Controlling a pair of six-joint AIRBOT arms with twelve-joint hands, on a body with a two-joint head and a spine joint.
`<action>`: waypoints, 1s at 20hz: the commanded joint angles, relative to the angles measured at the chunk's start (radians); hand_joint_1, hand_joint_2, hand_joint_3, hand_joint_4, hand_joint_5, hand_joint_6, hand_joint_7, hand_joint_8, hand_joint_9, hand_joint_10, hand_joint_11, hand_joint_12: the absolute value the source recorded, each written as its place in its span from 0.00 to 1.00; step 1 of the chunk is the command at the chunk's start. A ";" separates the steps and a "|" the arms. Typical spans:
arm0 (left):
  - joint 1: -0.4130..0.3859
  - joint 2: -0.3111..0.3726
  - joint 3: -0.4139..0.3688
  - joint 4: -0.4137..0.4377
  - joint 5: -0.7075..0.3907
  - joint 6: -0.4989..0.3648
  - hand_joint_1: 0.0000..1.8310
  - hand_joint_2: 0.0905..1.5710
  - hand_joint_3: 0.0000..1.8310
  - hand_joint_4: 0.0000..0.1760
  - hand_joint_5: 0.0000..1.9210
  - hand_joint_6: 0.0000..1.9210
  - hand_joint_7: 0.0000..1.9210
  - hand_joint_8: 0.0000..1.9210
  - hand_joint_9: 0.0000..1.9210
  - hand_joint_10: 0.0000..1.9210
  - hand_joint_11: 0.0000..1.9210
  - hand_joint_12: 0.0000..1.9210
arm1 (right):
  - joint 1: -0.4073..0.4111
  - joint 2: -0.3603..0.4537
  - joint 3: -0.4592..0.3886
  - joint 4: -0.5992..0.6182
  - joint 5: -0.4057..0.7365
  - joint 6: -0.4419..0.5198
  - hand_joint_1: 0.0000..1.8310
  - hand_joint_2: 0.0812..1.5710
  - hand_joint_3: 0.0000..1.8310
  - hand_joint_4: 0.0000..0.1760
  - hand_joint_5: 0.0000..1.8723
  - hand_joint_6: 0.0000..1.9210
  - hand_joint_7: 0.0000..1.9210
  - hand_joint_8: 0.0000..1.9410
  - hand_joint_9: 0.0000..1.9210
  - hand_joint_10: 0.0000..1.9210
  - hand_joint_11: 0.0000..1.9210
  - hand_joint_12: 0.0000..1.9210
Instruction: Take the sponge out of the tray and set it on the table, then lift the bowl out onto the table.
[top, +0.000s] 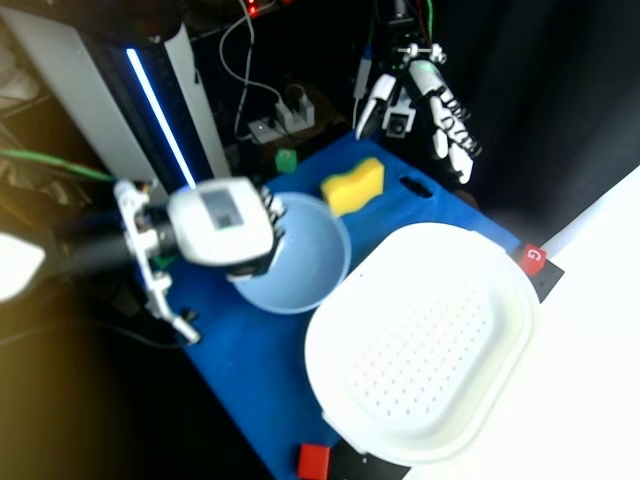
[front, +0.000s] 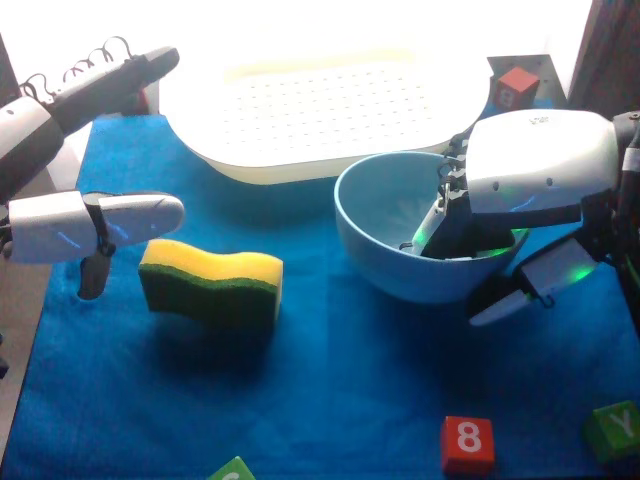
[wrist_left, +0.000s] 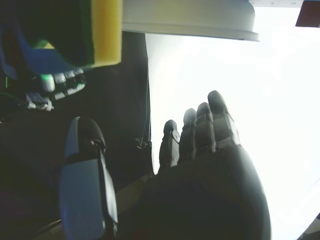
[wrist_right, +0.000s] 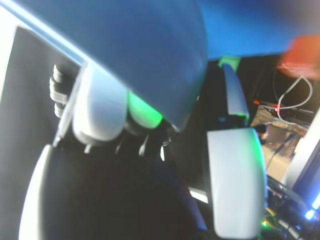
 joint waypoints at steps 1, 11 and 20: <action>-0.008 0.004 -0.002 -0.015 -0.125 -0.006 0.36 0.61 0.00 0.77 0.07 0.00 0.06 0.00 0.05 0.00 0.00 0.23 | 0.005 -0.006 0.001 0.066 0.056 0.015 0.63 0.71 0.00 0.00 0.50 0.58 0.70 1.00 0.80 1.00 0.85 1.00; -0.007 0.003 -0.005 -0.018 -0.137 -0.006 0.36 0.60 0.00 0.72 0.07 0.00 0.06 0.00 0.05 0.00 0.00 0.26 | -0.070 0.069 -0.030 0.361 0.242 0.016 0.16 0.59 0.00 0.20 0.00 0.00 0.00 0.00 0.00 0.00 0.00 0.01; 0.051 0.034 -0.057 -0.070 -0.342 -0.006 0.34 0.54 0.00 0.73 0.00 0.00 0.00 0.00 0.01 0.00 0.00 0.19 | -0.401 0.157 -0.117 1.062 0.690 -0.230 0.32 0.59 0.00 0.82 0.02 0.00 0.00 0.00 0.00 0.00 0.00 0.00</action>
